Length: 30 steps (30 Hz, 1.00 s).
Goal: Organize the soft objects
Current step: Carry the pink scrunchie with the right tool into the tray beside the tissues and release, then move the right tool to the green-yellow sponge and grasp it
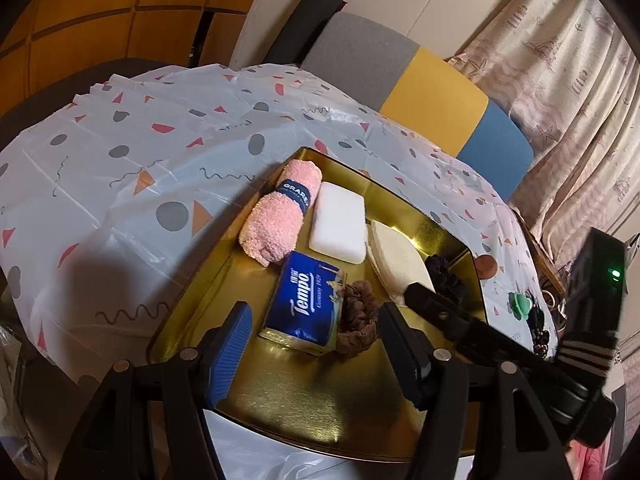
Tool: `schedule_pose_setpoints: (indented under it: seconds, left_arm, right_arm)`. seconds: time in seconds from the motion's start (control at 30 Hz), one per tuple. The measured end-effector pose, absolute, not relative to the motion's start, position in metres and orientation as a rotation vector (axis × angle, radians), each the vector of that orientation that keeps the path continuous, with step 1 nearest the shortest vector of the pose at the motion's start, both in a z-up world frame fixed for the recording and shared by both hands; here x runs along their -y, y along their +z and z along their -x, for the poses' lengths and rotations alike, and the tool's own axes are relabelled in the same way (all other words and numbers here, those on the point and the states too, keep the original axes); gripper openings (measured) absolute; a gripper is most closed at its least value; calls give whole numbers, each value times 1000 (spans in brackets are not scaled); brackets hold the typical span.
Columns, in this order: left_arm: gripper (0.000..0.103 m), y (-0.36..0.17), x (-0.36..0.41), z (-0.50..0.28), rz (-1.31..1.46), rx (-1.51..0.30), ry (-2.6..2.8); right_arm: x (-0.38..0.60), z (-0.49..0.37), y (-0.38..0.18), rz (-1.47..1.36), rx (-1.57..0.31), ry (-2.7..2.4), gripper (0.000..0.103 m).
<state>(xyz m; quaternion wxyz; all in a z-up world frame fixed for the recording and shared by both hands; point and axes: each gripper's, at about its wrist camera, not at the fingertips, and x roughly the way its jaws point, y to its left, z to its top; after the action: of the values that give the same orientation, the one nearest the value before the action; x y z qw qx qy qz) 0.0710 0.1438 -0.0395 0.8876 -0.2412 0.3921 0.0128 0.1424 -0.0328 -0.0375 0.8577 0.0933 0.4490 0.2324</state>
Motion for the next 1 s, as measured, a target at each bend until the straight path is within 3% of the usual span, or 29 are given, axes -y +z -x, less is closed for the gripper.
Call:
schedule_pose_setpoints:
  seconds: [0.47, 1.0]
  left_arm:
    - [66, -35, -120, -68, 462, -810, -64]
    - [66, -28, -15, -51, 165, -820, -375]
  right_arm:
    - [92, -108, -12, -92, -766, 347, 62]
    - [211, -90, -64, -160, -873, 97, 62]
